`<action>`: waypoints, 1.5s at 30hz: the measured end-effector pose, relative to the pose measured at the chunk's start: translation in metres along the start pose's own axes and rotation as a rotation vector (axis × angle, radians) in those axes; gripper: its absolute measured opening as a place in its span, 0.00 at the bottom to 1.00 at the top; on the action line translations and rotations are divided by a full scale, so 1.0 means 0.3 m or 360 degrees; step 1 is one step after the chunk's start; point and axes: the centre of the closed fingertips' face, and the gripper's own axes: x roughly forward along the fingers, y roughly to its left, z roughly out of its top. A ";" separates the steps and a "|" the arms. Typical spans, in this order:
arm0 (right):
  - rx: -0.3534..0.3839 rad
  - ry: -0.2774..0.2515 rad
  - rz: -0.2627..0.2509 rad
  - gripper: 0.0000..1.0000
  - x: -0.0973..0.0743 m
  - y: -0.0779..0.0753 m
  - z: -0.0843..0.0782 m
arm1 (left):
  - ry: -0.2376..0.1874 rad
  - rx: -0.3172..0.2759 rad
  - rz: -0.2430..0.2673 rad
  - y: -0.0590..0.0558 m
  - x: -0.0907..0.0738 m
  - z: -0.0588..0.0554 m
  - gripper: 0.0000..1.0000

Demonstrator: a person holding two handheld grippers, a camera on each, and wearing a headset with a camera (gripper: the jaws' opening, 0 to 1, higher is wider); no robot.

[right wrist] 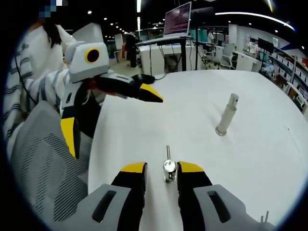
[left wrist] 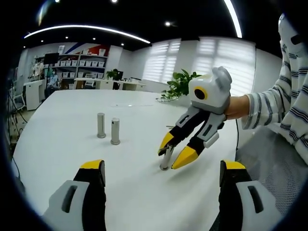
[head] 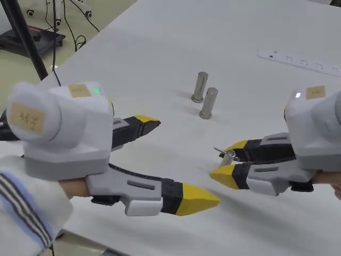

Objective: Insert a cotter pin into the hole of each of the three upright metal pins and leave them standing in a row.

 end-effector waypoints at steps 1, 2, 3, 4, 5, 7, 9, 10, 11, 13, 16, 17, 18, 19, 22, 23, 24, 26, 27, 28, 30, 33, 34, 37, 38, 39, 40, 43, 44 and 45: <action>0.0001 0.0004 -0.0001 0.27 0.001 -0.002 -0.002 | -0.0001 -0.0004 0.0000 -0.002 0.000 -0.001 0.99; 0.0001 0.0005 -0.0001 0.26 0.002 -0.002 -0.003 | -0.0001 -0.0007 0.0000 -0.005 -0.001 -0.003 0.99; 0.0003 0.0007 0.0000 0.26 0.004 -0.003 -0.004 | 0.0001 -0.0011 0.0001 -0.008 -0.002 -0.006 0.99; 0.0003 0.0007 0.0002 0.26 0.005 -0.002 -0.004 | 0.0004 -0.0016 0.0003 -0.009 -0.003 -0.009 0.99; 0.0003 0.0008 0.0003 0.26 0.006 -0.002 -0.004 | 0.0008 -0.0019 0.0005 -0.009 -0.003 -0.012 0.99; 0.0000 0.0012 0.0002 0.25 0.010 -0.002 -0.005 | 0.0015 -0.0021 0.0012 -0.009 -0.006 -0.020 0.99; 0.0001 0.0014 0.0004 0.24 0.012 -0.002 -0.006 | 0.0014 -0.0033 0.0013 -0.008 -0.009 -0.023 0.99; 0.0005 0.0014 0.0006 0.24 0.013 -0.001 -0.006 | 0.0014 -0.0039 0.0014 -0.008 -0.009 -0.024 0.99; 0.0009 0.0015 0.0007 0.24 0.013 0.000 -0.006 | 0.0015 -0.0040 0.0016 -0.007 -0.010 -0.025 0.99; 0.0011 0.0011 0.0008 0.24 0.014 -0.001 -0.005 | 0.0023 -0.0037 0.0017 -0.006 -0.010 -0.028 0.99; 0.0010 0.0005 0.0005 0.23 0.015 -0.005 -0.001 | 0.0021 -0.0036 0.0016 -0.005 -0.011 -0.025 0.99; 0.0008 0.0005 0.0004 0.22 0.015 -0.006 -0.001 | 0.0019 -0.0035 0.0017 -0.005 -0.011 -0.024 0.99; 0.0014 0.0000 0.0001 0.20 0.014 -0.010 0.001 | 0.0018 -0.0034 0.0019 -0.003 -0.011 -0.022 0.99; 0.0019 -0.0006 0.0003 0.19 0.013 -0.011 0.003 | 0.0017 -0.0034 0.0021 -0.002 -0.012 -0.022 0.99; 0.0024 -0.0017 0.0008 0.15 0.010 -0.013 0.007 | 0.0024 -0.0034 0.0024 -0.001 -0.012 -0.025 0.99; 0.0023 -0.0019 0.0012 0.14 0.010 -0.013 0.008 | 0.0024 -0.0033 0.0026 0.000 -0.013 -0.027 0.99; 0.0023 -0.0021 0.0012 0.14 0.010 -0.013 0.010 | 0.0025 -0.0034 0.0026 0.000 -0.013 -0.028 0.99; 0.0025 -0.0032 0.0010 0.14 0.011 -0.015 0.015 | 0.0031 -0.0038 0.0025 -0.002 -0.014 -0.031 0.99; 0.0025 -0.0034 0.0011 0.14 0.011 -0.016 0.016 | 0.0034 -0.0036 0.0024 -0.003 -0.014 -0.033 0.99; 0.0028 -0.0039 0.0011 0.14 0.013 -0.016 0.018 | 0.0036 -0.0035 0.0024 -0.004 -0.014 -0.033 0.99; 0.0026 -0.0044 0.0009 0.15 0.015 -0.016 0.022 | 0.0040 -0.0034 0.0024 -0.004 -0.015 -0.033 0.99; 0.0022 -0.0048 0.0000 0.14 0.017 -0.018 0.024 | 0.0049 -0.0026 0.0029 -0.002 -0.021 -0.032 0.99; 0.0021 -0.0048 -0.0001 0.14 0.017 -0.018 0.024 | 0.0048 -0.0023 0.0031 -0.001 -0.023 -0.031 0.99; 0.0018 -0.0053 -0.0006 0.14 0.016 -0.018 0.027 | 0.0041 -0.0022 0.0038 0.001 -0.031 -0.025 0.99; 0.0017 -0.0056 -0.0010 0.14 0.016 -0.019 0.028 | 0.0038 -0.0020 0.0042 0.002 -0.034 -0.024 0.99; 0.0017 -0.0057 -0.0011 0.14 0.015 -0.019 0.028 | 0.0039 -0.0021 0.0043 0.003 -0.036 -0.025 0.99; 0.0015 -0.0059 -0.0015 0.14 0.015 -0.020 0.028 | 0.0041 -0.0024 0.0044 0.003 -0.037 -0.026 0.99; 0.0008 -0.0047 -0.0016 0.14 0.017 -0.020 0.021 | 0.0068 -0.0025 0.0044 0.002 -0.041 -0.038 0.97; 0.0003 -0.0045 -0.0016 0.14 0.018 -0.019 0.019 | 0.0075 -0.0024 0.0043 0.002 -0.042 -0.041 0.97; -0.0001 -0.0045 -0.0015 0.13 0.018 -0.018 0.018 | 0.0076 -0.0022 0.0044 0.001 -0.043 -0.041 0.97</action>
